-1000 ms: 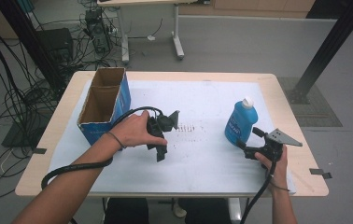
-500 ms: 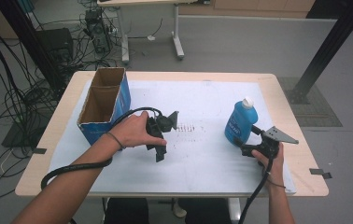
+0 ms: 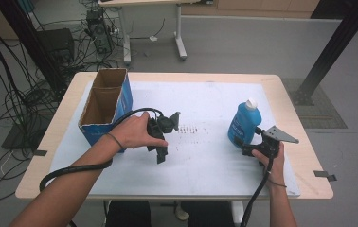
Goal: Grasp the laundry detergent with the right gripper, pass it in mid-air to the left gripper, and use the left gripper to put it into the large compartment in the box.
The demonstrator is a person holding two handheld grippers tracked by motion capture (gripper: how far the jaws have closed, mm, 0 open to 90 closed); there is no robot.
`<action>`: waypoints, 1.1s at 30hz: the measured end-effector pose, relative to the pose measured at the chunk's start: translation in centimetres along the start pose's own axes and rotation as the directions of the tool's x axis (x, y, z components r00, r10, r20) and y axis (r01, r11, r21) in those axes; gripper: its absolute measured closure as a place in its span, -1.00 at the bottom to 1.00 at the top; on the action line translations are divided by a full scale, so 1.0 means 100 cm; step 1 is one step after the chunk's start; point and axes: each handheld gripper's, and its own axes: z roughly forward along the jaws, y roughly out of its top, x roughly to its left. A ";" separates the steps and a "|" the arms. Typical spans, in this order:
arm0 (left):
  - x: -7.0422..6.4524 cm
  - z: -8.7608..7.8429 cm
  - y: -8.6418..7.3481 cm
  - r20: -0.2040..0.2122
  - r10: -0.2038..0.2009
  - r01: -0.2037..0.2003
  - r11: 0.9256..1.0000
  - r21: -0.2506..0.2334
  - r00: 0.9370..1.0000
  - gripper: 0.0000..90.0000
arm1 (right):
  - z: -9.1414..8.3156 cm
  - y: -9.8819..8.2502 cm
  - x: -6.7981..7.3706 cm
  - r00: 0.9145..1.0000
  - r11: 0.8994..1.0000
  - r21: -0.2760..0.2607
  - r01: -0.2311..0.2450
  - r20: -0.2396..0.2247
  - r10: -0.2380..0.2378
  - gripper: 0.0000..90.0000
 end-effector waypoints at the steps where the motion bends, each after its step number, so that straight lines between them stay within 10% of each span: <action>1: 0.000 0.000 0.000 -0.001 0.005 -0.005 1.000 -0.001 1.000 -0.85 | 0.001 0.000 0.000 1.000 1.000 -0.001 0.001 -0.001 -0.001 -0.88; 33: 0.003 0.001 0.000 -0.001 -0.005 0.005 1.000 -0.002 1.000 -0.85 | 0.007 -0.002 -0.002 1.000 1.000 -0.016 -0.007 -0.007 0.007 -0.86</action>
